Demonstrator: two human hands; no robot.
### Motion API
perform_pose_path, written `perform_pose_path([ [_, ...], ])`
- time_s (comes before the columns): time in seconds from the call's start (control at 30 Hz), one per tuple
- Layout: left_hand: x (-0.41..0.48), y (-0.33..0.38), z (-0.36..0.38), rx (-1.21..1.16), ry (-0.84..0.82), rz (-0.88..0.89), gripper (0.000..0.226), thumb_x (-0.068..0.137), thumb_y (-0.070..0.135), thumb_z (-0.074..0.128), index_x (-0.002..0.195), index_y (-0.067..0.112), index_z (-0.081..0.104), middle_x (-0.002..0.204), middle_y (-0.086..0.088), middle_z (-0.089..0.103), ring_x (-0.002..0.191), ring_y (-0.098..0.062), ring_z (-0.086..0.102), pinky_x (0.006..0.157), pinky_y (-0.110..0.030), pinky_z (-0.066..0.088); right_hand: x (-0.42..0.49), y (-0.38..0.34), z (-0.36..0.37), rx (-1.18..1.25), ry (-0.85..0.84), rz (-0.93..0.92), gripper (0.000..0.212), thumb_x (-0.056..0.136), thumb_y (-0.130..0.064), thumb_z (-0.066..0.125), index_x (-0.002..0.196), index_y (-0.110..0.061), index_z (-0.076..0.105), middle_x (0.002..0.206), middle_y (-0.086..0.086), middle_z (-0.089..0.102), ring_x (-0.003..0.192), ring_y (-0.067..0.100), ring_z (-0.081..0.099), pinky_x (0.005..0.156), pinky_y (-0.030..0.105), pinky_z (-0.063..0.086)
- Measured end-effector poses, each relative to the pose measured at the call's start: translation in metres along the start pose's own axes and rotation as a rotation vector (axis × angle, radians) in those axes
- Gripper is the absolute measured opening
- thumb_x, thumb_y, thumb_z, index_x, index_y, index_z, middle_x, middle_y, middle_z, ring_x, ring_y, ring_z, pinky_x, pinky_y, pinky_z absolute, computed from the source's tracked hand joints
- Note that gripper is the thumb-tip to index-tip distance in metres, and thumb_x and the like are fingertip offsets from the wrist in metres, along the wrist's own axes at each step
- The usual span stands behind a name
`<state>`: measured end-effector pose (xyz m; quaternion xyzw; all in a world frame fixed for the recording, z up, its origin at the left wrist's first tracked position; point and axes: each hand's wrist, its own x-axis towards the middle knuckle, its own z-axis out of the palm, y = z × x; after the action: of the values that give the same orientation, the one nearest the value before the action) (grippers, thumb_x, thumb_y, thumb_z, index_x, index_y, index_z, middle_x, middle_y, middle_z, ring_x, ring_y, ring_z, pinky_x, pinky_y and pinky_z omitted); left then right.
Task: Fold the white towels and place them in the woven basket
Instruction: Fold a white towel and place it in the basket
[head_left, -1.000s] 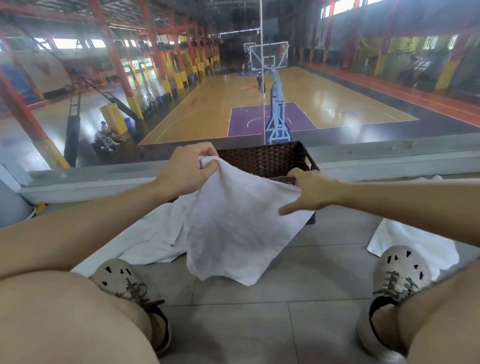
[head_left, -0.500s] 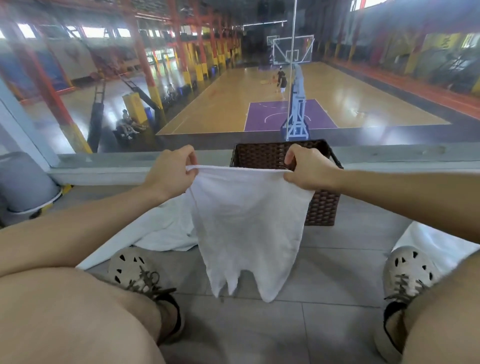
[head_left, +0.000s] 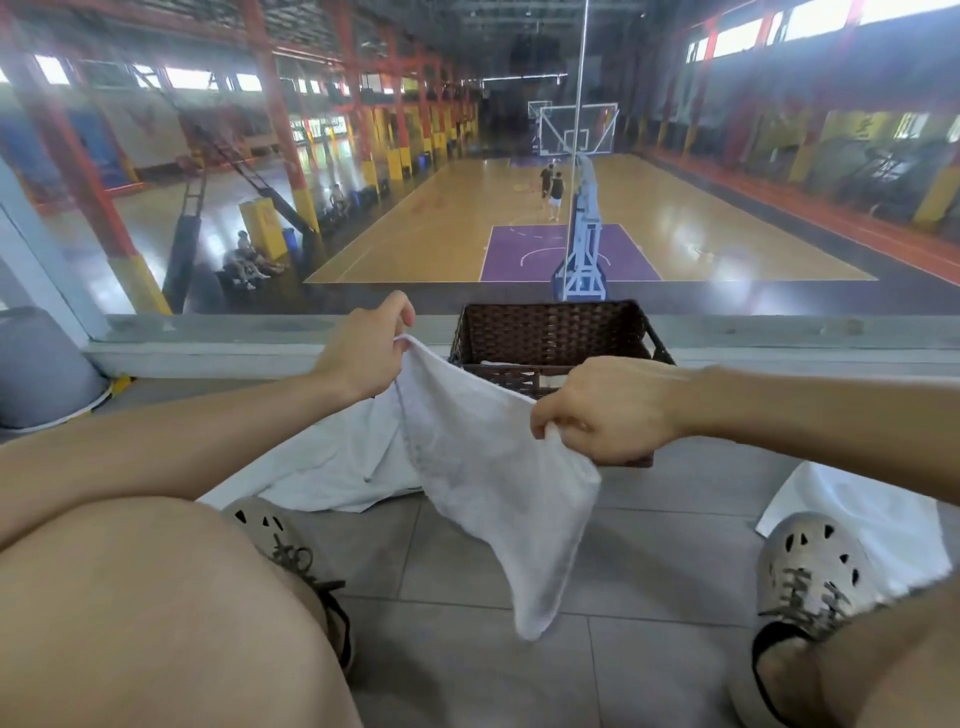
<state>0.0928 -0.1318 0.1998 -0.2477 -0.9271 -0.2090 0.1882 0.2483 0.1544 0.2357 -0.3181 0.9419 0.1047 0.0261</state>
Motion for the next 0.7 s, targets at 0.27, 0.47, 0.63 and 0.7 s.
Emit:
perform_pose_path([
  [0.27, 0.002, -0.012, 0.009, 0.056, -0.087, -0.037, 0.019, 0.104, 0.006, 0.063, 0.109, 0.014, 0.078, 0.102, -0.007, 0.076, 0.068, -0.014, 0.064, 0.072, -0.035, 0.055, 0.012, 0.023, 0.028, -0.52, 0.307, -0.472, 0.027, 0.098, -0.009, 0.053, 0.077, -0.015, 0.07, 0.12, 0.01, 0.063, 0.113, 0.035, 0.061, 0.086, 0.045, 0.047],
  [0.47, -0.002, 0.0, 0.016, 0.036, -0.232, 0.097, 0.02, 0.101, 0.009, 0.068, 0.094, 0.024, 0.079, 0.091, 0.002, 0.078, 0.087, -0.021, 0.069, 0.082, -0.044, 0.058, 0.017, -0.016, 0.037, -0.503, 0.077, -0.711, 0.036, 0.073, -0.009, 0.069, 0.109, -0.011, 0.074, 0.097, 0.011, 0.075, 0.133, 0.034, 0.059, 0.131, 0.058, 0.009],
  [0.63, -0.005, 0.009, 0.02, 0.035, -0.318, 0.157, 0.016, 0.103, 0.013, 0.068, 0.103, 0.027, 0.074, 0.094, 0.006, 0.076, 0.089, -0.02, 0.069, 0.081, -0.042, 0.058, 0.012, 0.002, 0.041, -0.303, 0.21, -0.48, 0.033, 0.076, 0.001, 0.062, 0.104, -0.013, 0.069, 0.07, 0.003, 0.065, 0.066, 0.033, 0.06, 0.094, 0.048, 0.054],
  [0.7, -0.006, 0.015, 0.019, -0.034, -0.321, 0.146, 0.019, 0.102, 0.014, 0.07, 0.115, 0.026, 0.063, 0.097, 0.006, 0.075, 0.088, -0.017, 0.069, 0.079, -0.035, 0.054, 0.009, 0.01, 0.035, -0.231, 0.277, -0.323, 0.025, 0.081, -0.009, 0.044, 0.093, -0.015, 0.065, 0.074, 0.002, 0.065, 0.062, 0.031, 0.057, 0.075, 0.037, 0.052],
])
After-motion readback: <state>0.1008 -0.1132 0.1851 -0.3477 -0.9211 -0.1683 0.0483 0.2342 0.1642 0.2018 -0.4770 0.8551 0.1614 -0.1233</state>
